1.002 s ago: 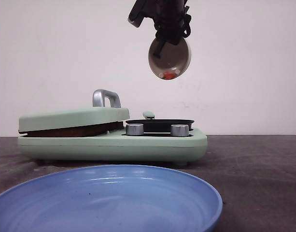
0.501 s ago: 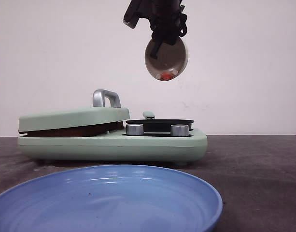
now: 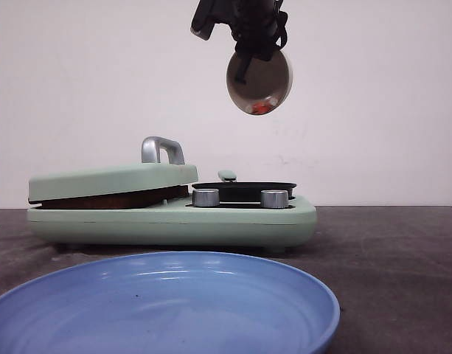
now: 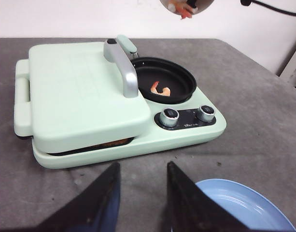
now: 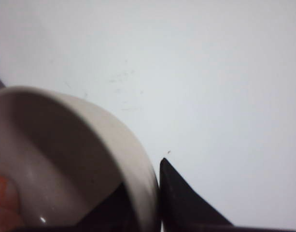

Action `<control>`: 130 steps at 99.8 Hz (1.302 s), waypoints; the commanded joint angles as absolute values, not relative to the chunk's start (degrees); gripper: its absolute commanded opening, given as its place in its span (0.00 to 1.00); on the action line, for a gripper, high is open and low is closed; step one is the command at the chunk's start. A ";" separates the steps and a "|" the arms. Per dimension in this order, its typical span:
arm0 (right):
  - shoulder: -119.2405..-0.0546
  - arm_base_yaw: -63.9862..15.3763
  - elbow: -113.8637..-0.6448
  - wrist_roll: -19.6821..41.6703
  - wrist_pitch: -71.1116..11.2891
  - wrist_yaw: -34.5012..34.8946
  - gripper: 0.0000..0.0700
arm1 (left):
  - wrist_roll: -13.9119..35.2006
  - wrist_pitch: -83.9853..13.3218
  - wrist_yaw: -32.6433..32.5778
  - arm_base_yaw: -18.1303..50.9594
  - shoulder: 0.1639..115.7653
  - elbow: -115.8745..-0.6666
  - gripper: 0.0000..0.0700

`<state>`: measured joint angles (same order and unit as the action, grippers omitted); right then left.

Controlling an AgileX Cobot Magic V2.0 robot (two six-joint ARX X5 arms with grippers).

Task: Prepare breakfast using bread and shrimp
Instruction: 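Tilt the bowl with the right gripper to pour shrimp into the pan, then carry the empty bowl back beside the grill with the right gripper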

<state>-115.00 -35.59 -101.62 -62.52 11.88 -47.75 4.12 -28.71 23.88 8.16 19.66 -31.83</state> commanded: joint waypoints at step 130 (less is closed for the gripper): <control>-105.43 -24.34 -103.20 -2.92 -31.59 -30.22 0.01 | 4.14 -29.21 23.77 8.32 19.35 -32.01 0.16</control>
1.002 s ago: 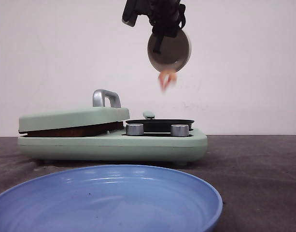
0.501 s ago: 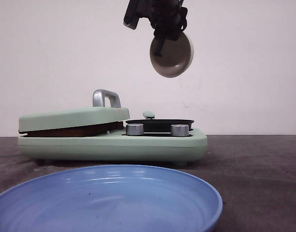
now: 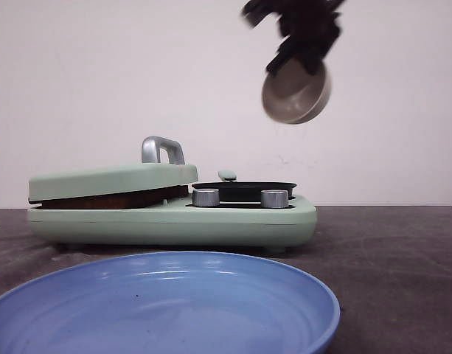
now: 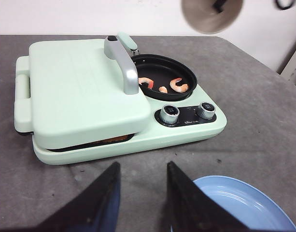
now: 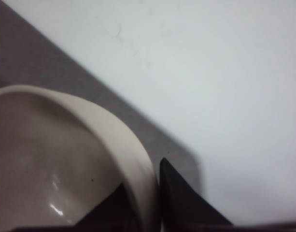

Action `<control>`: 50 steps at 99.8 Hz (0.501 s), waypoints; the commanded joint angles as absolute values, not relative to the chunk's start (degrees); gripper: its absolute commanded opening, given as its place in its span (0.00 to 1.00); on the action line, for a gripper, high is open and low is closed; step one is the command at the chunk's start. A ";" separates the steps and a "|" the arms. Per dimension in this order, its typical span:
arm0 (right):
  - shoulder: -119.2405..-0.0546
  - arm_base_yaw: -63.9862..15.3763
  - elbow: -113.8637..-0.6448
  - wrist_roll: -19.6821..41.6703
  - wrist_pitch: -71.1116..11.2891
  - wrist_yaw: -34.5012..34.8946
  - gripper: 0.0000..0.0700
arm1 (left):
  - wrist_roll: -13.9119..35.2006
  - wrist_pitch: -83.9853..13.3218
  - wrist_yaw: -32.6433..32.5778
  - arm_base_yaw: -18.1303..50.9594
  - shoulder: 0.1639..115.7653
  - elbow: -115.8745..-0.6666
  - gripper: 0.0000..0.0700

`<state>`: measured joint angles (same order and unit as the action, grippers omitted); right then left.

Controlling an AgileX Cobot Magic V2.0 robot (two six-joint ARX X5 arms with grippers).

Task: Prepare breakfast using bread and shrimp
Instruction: 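Carry the empty bowl back beside the grill with the right gripper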

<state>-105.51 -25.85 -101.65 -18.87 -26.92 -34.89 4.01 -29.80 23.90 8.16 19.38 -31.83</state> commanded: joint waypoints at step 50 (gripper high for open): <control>-102.28 -5.80 -103.20 11.27 -56.07 10.92 0.01 | 4.12 -32.05 23.75 8.32 19.35 -32.01 0.16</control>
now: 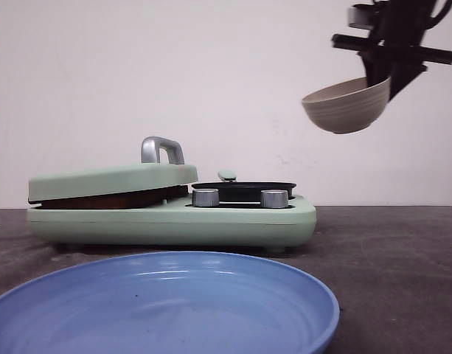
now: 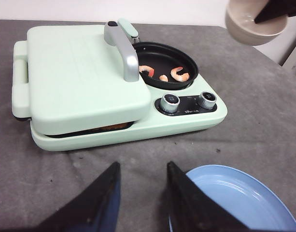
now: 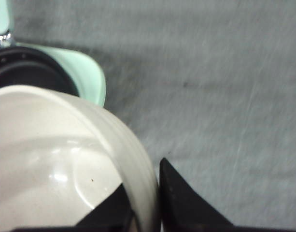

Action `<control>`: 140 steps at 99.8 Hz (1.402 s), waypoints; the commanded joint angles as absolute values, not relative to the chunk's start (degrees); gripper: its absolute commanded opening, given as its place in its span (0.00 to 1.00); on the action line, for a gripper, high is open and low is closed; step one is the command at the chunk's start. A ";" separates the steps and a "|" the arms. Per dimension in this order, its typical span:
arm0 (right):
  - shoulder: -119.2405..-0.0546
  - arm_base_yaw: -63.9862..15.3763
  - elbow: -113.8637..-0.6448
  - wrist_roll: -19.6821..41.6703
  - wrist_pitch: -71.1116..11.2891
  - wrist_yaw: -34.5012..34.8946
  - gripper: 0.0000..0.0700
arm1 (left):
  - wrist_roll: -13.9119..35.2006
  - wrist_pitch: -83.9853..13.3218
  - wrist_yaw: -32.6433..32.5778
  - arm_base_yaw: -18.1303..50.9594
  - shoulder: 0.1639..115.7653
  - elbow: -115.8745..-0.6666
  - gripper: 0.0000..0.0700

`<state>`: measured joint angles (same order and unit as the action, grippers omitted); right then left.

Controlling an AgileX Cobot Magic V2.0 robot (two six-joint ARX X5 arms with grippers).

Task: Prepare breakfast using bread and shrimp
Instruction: 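Carry the empty bowl back beside the grill with the right gripper, then lower the bowl onto the table and open the right gripper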

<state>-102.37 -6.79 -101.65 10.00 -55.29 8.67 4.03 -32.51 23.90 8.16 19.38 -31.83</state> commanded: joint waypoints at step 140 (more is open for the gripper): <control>-102.30 2.61 -68.12 10.52 -37.28 21.89 0.01 | 4.12 -31.75 23.75 8.32 19.35 -32.01 0.16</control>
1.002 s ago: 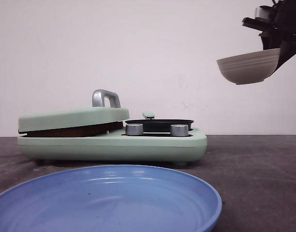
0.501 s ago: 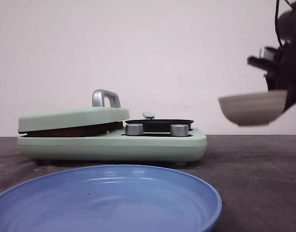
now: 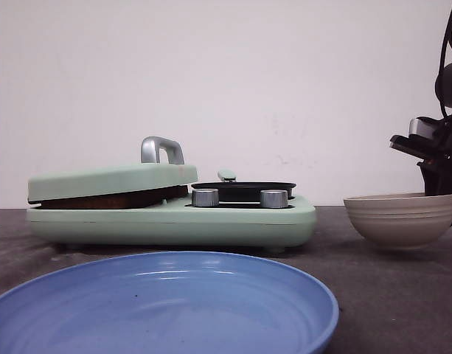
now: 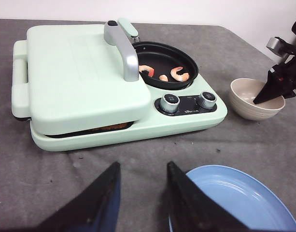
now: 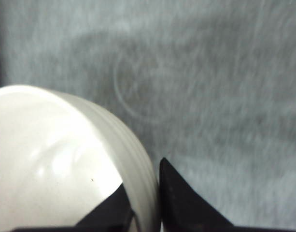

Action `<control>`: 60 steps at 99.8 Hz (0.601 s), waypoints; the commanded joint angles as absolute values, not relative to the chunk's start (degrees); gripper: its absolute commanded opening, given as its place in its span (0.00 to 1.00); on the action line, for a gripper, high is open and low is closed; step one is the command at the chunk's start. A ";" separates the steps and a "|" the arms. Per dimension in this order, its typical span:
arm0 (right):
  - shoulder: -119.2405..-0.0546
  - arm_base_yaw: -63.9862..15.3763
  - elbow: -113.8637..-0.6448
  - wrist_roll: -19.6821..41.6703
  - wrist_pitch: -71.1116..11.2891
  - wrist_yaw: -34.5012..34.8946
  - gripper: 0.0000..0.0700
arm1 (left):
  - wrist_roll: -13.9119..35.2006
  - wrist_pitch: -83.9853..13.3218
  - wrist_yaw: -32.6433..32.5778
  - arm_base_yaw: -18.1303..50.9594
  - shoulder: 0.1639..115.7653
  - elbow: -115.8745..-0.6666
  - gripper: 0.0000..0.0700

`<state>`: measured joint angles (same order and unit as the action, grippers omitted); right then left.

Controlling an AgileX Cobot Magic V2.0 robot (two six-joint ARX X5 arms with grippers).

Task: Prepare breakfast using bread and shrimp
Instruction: 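Lower the bowl onto the table and open the right gripper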

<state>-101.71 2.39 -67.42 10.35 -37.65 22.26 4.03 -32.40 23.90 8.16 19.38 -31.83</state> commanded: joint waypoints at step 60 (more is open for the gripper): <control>-102.30 2.68 -68.12 9.72 -36.80 20.80 0.31 | 4.12 -31.79 23.77 8.32 19.35 -32.01 0.16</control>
